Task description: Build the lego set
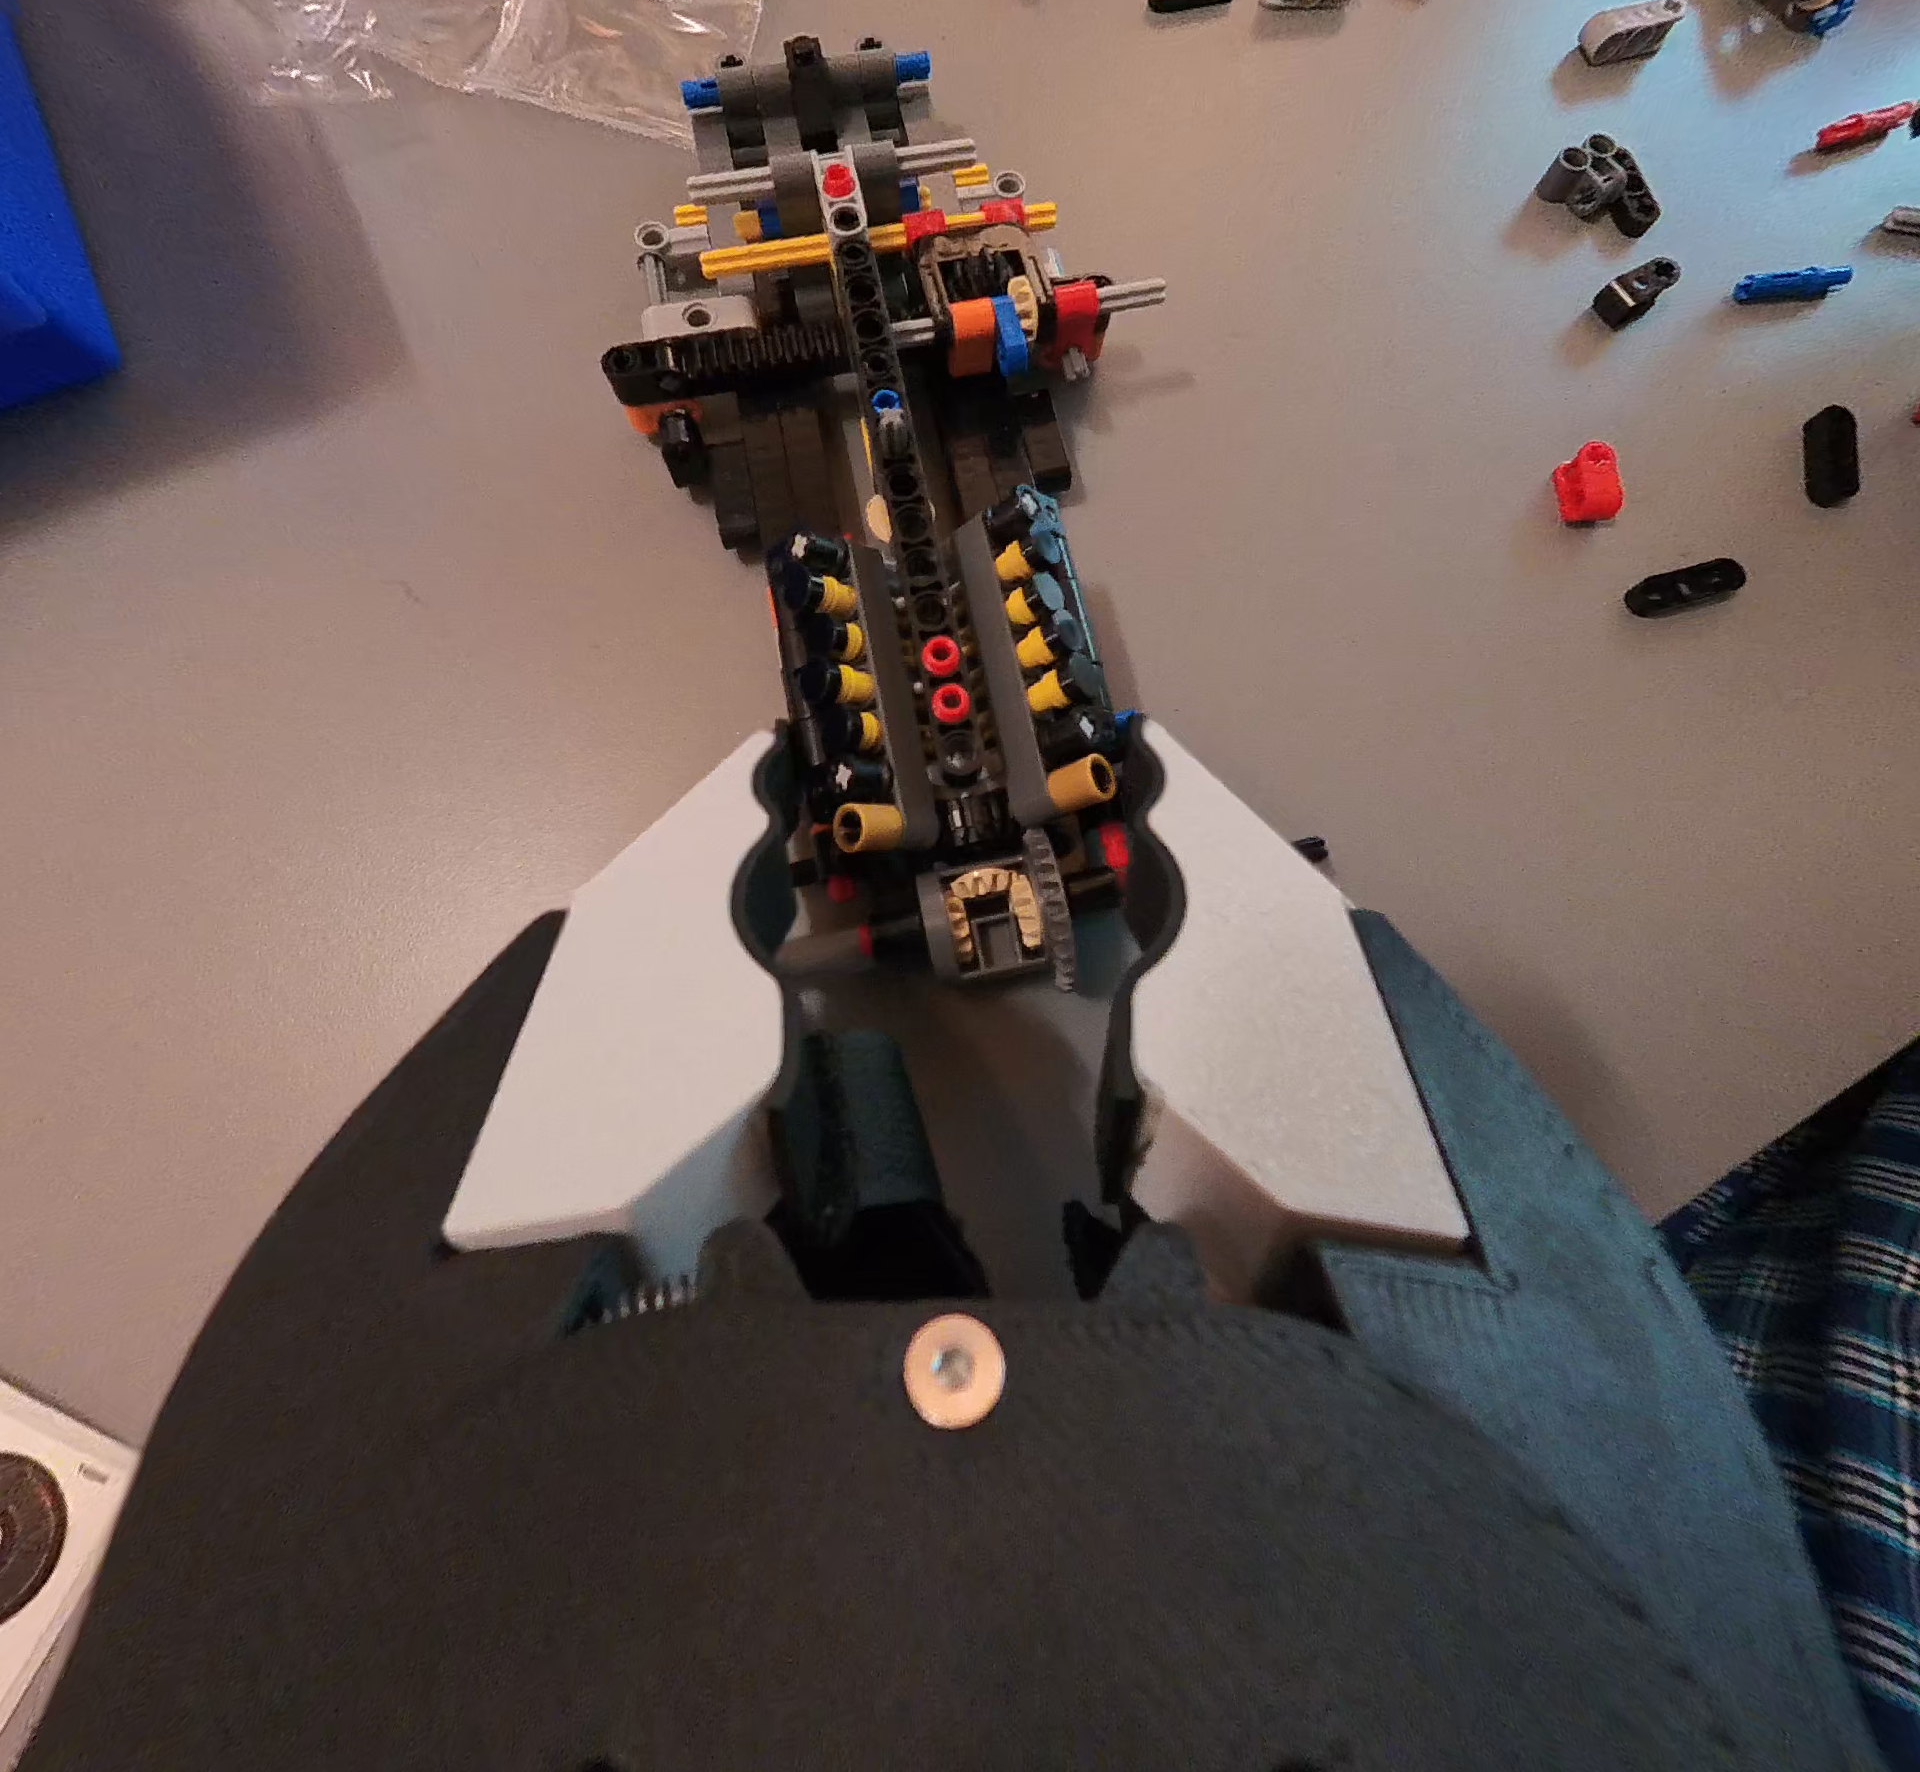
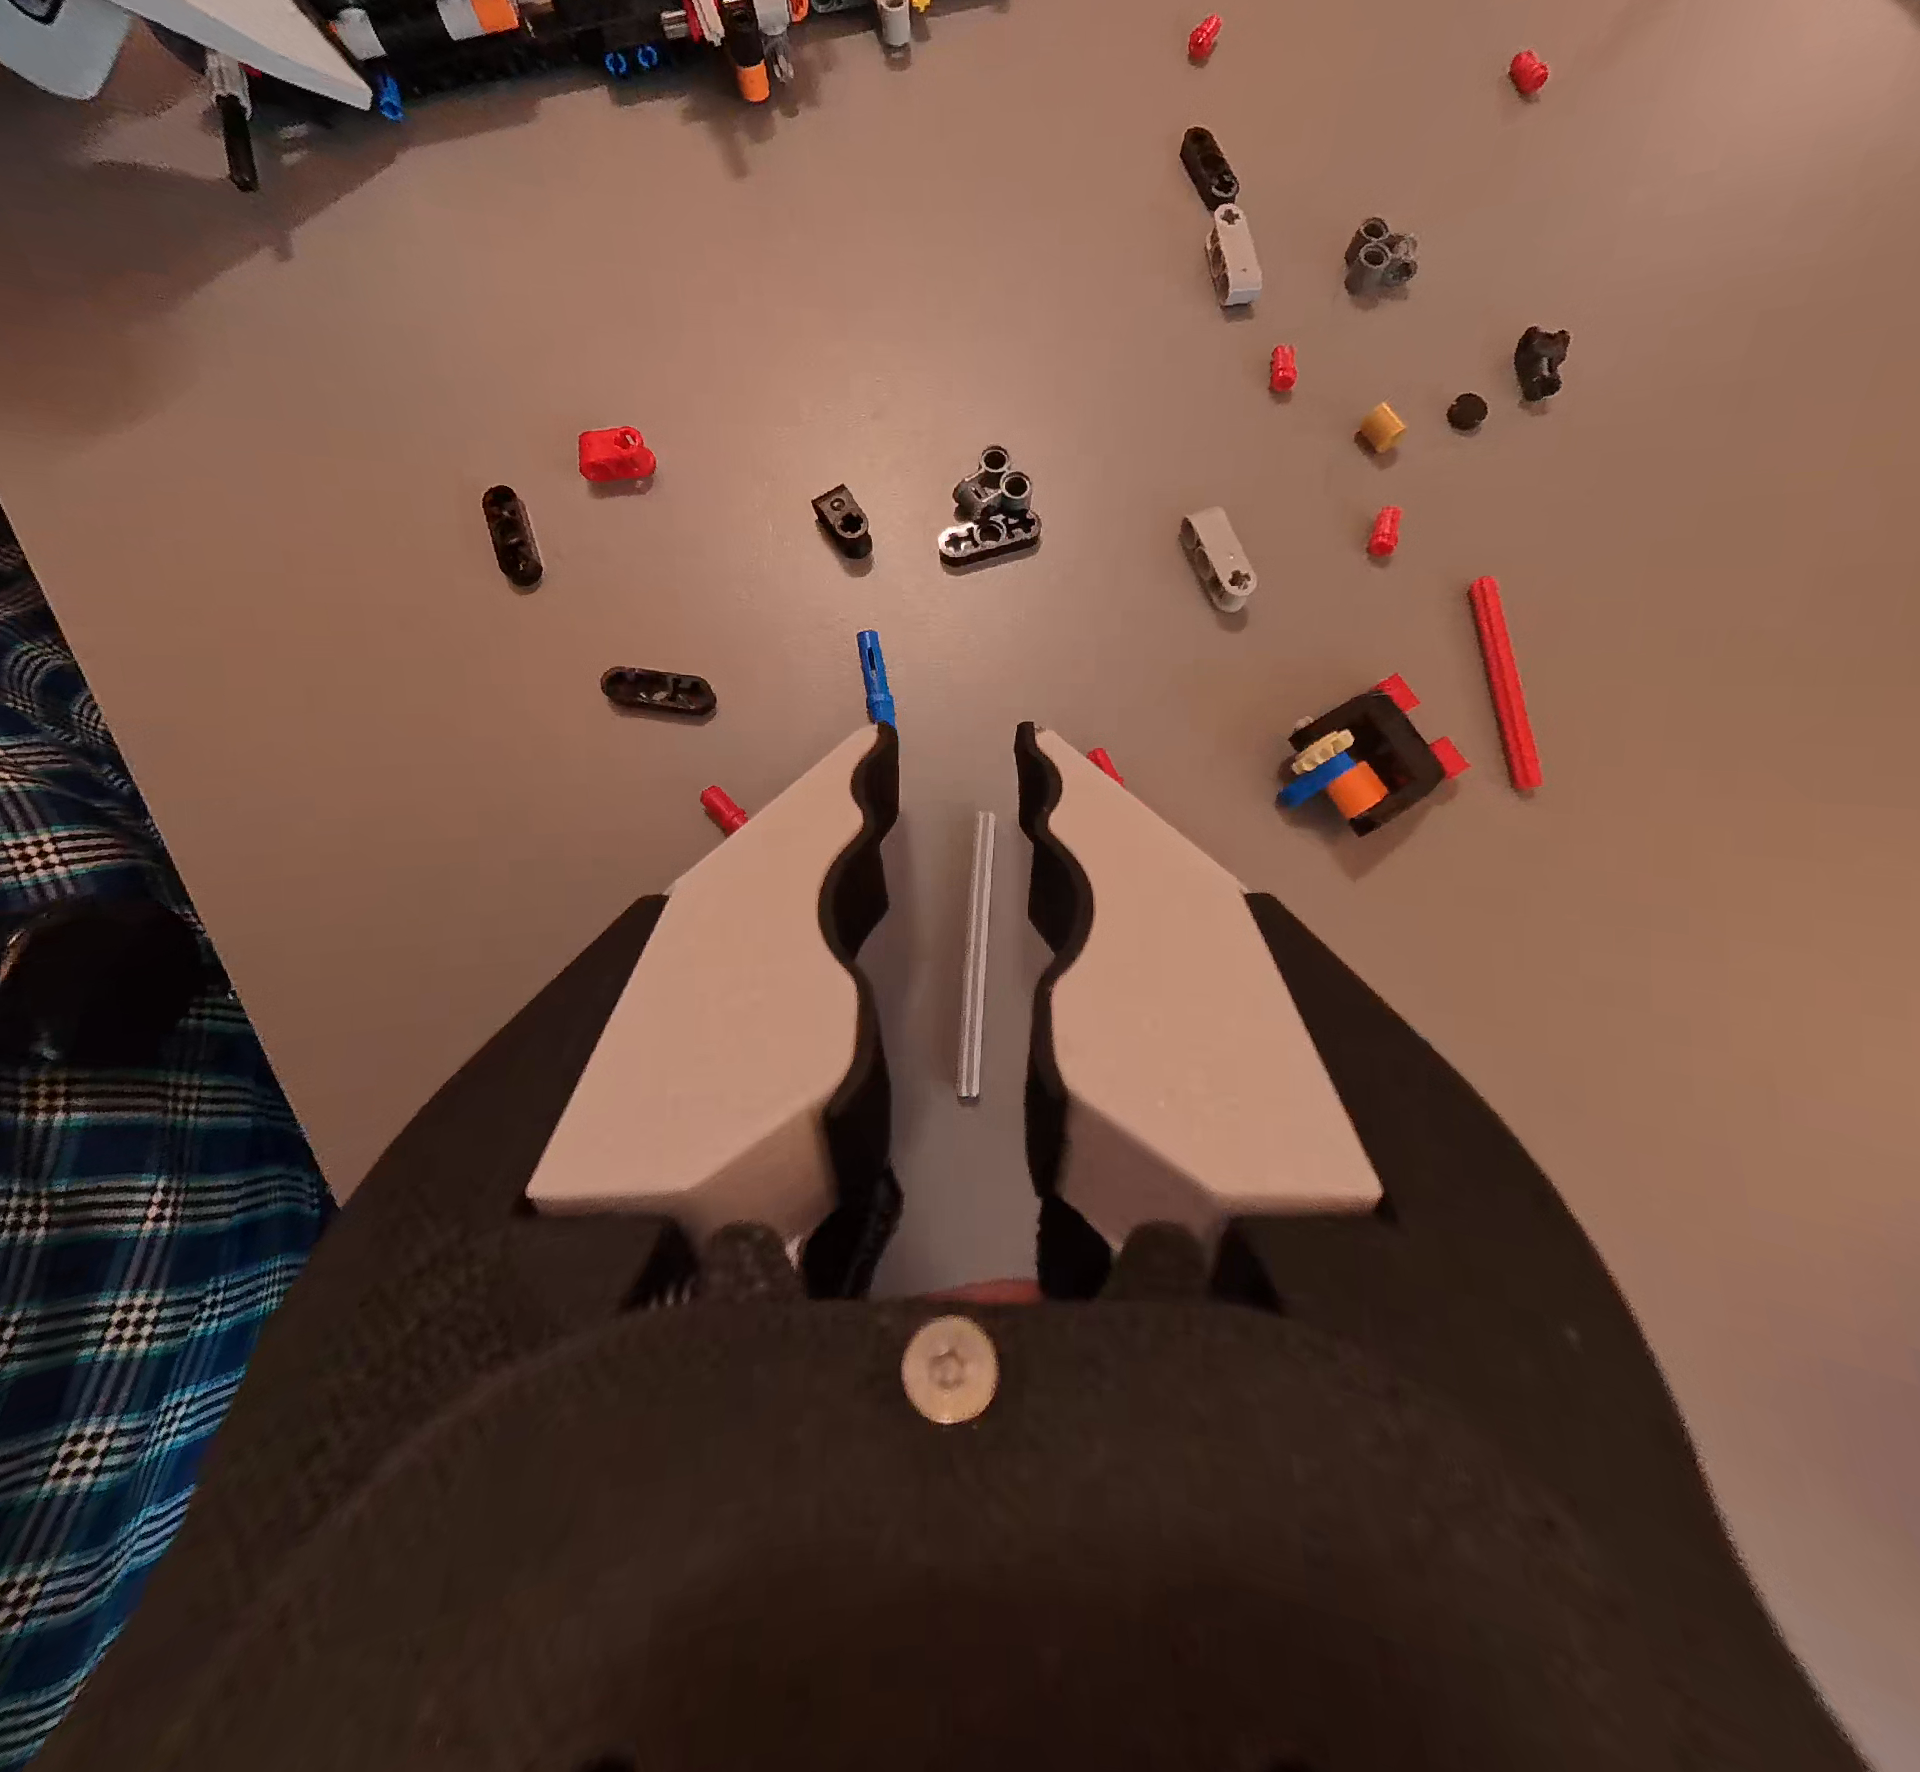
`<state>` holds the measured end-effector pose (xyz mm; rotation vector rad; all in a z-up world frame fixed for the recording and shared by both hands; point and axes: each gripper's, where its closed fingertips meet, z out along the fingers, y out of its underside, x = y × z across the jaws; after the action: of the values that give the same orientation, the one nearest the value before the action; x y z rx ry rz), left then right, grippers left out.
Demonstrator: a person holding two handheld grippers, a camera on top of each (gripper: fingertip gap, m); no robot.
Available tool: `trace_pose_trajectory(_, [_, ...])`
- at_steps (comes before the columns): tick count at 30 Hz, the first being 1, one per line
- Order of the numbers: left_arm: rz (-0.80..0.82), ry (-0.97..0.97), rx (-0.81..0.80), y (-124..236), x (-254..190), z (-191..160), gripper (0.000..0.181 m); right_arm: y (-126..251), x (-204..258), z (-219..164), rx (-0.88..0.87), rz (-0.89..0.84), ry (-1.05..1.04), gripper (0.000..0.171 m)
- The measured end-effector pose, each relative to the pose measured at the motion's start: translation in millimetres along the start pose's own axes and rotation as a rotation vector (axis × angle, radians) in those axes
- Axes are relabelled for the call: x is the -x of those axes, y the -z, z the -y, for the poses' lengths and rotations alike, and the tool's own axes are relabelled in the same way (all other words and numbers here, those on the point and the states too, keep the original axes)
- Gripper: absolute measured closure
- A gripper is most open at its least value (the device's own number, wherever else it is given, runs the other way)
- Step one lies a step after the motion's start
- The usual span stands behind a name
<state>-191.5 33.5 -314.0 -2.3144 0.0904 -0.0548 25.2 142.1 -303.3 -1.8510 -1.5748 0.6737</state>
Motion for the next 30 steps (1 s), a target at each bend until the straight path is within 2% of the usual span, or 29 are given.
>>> trace_pose_trajectory(6, [0.060, -0.079, 0.000, 1, 0, 0, 0.121, -1, -1, -2, -0.006, 0.000, -0.006, 0.151])
trace_pose_trajectory(12, [0.210, -0.401, 0.004, 6, 7, 7, 0.121, -4, -2, 0, -0.015, -0.004, -0.006, 0.152])
trace_pose_trajectory(21, [0.420, -0.974, -0.093, 11, 9, 38, 0.122, -11, -1, 11, -0.034, -0.017, 0.006, 0.153])
trace_pose_trajectory(26, [0.491, -1.163, -0.190, 12, 6, 47, 0.122, -11, -4, 16, -0.041, -0.042, 0.018, 0.154])
trace_pose_trajectory(30, [0.498, -1.219, -0.242, 11, 6, 48, 0.123, -13, -7, 21, -0.045, -0.053, 0.031, 0.153])
